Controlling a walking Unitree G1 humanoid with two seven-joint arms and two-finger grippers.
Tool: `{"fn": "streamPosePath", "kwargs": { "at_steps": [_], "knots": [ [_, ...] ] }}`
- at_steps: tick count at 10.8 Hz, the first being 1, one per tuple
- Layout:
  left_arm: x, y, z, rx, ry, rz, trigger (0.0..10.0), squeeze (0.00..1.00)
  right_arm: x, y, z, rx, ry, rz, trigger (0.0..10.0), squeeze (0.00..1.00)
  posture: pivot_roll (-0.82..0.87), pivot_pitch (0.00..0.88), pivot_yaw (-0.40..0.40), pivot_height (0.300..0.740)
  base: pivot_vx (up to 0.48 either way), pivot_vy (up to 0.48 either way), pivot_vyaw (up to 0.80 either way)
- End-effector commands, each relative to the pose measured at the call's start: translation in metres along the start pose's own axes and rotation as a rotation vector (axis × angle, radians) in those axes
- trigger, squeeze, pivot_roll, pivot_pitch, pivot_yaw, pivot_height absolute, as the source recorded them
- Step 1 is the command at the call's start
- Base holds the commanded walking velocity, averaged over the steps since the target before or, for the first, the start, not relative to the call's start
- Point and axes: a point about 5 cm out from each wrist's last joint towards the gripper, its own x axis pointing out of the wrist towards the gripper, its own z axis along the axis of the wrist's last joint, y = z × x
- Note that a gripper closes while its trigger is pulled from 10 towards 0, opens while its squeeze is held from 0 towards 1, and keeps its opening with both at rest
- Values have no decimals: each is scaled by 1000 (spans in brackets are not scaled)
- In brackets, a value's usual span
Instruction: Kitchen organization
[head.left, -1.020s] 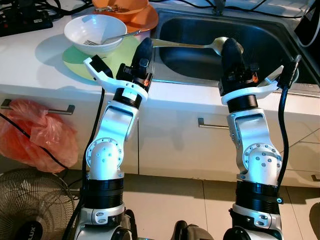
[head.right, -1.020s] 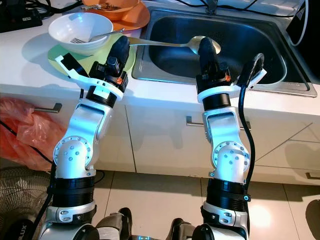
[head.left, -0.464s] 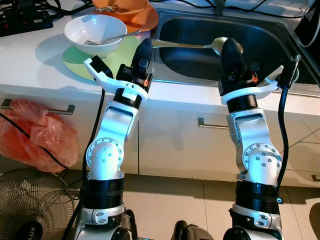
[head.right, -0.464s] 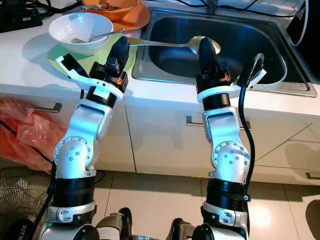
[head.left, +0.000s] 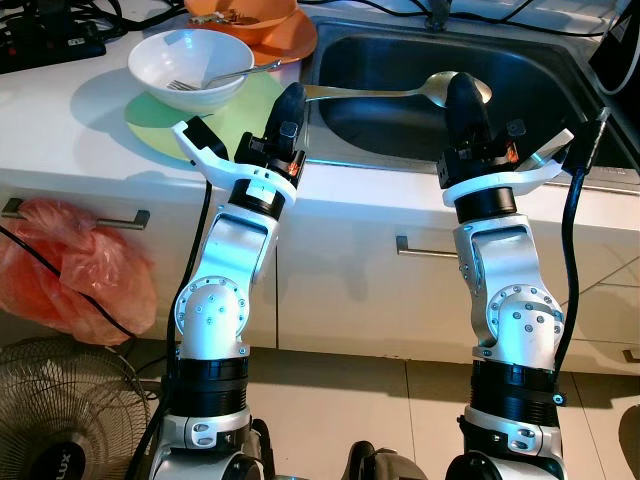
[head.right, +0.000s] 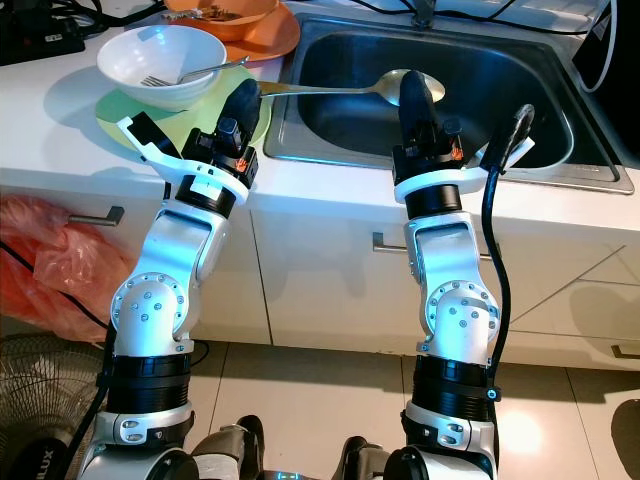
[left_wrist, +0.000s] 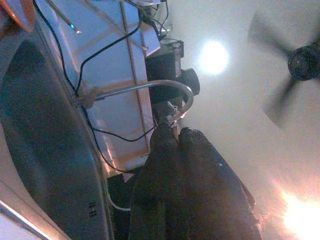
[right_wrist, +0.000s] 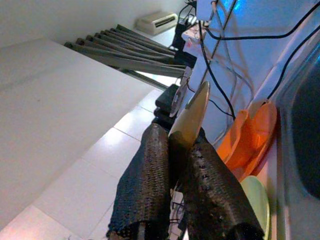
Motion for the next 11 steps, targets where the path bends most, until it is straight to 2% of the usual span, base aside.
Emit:
{"fn": "streamPosePath", "kwargs": {
  "at_steps": [1,2,7,8,11],
  "knots": [
    [5,-13,-25,-93,17,-35,10000,0,4,4,-6,16,-5,1,10000,0,98,170,-66,740,0,0,0],
    [5,-16,-26,-91,19,-56,10000,1000,5,4,-5,17,-5,-2,10000,0,98,169,-67,740,0,0,0],
    [5,-17,-26,-79,23,-57,10000,1000,5,3,-4,27,-13,-8,10000,0,96,170,-65,740,0,0,0],
    [5,-17,-27,-77,26,-55,10000,0,5,3,-4,30,-17,-10,10000,0,95,170,-64,740,0,0,0],
    [5,-16,-28,-79,35,-54,10000,0,5,1,-1,64,-40,-22,10000,0,94,169,-62,740,0,0,0]
  ]
}}
